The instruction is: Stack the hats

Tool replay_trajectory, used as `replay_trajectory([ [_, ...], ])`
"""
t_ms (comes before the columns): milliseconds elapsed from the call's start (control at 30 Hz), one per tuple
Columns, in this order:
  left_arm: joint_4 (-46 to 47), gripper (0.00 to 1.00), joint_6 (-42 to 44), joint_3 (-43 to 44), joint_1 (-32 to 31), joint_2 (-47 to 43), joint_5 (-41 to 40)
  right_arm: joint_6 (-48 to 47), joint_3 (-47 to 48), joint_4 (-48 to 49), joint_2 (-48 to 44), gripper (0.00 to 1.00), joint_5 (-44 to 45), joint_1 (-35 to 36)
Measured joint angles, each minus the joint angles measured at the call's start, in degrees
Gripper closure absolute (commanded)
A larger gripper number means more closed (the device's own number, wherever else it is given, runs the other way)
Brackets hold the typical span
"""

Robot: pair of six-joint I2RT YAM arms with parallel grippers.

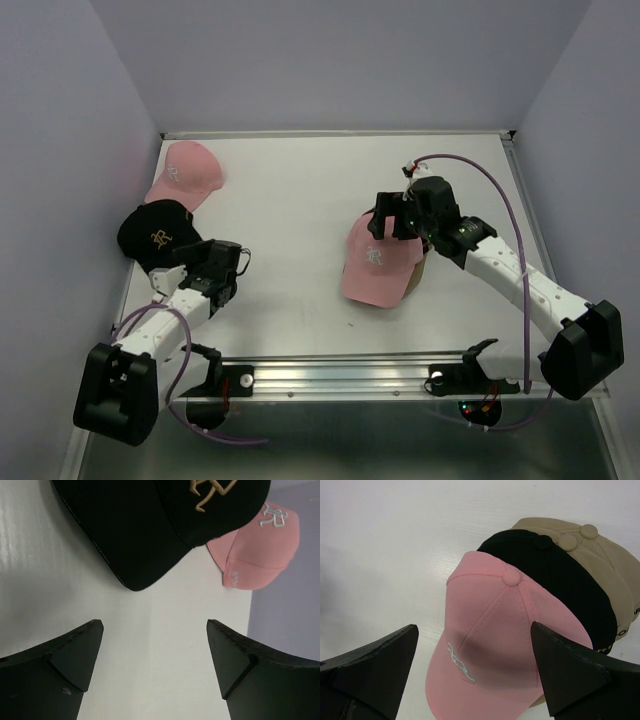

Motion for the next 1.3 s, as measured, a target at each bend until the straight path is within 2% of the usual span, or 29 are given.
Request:
replay_trajectory([
  [467,18.36,0.02,11.43,-2.86,11.82,13.03,2.6,-0.04,0.0,0.0,1.03,0.0,0.52,0.0],
  [667,24.0,0.04,12.79,-1.53,14.58,16.96,3.82,-0.09,0.02,0.09,2.03,0.0,0.68,0.0],
  [767,25.33,0.17,12.81,0.07,14.95,19.39,4.52,-0.26,0.02,0.11,2.03,0.0,0.85,0.0],
  [800,25.55,0.27,12.72,0.44,15.02,20.04,4.83,-0.28,0.02,0.11,2.01,0.0,1.01,0.0],
  [933,25.73,0.5,12.33,0.66,15.19,20.92,5.49,-0.48,0.02,0.09,1.62,0.0,1.57,0.0],
  [1067,26.97,0.65,11.13,0.33,15.19,20.76,5.6,-0.59,0.02,0.04,1.09,0.0,2.23,0.0],
  [1100,28.22,0.77,10.84,-0.15,15.19,20.33,5.57,-0.66,0.02,0.04,0.98,0.0,2.32,0.0],
  [1133,29.31,0.95,10.8,-0.7,15.19,19.89,5.44,-0.68,0.02,0.04,0.85,0.0,2.4,0.0],
  [1167,30.73,1.0,10.21,-1.27,15.19,19.28,5.2,-0.7,0.02,0.04,0.72,0.0,2.49,0.0],
  [1300,33.24,1.0,11.15,-1.01,15.19,17.25,4.13,-0.7,0.02,0.02,0.44,0.0,2.67,0.0],
])
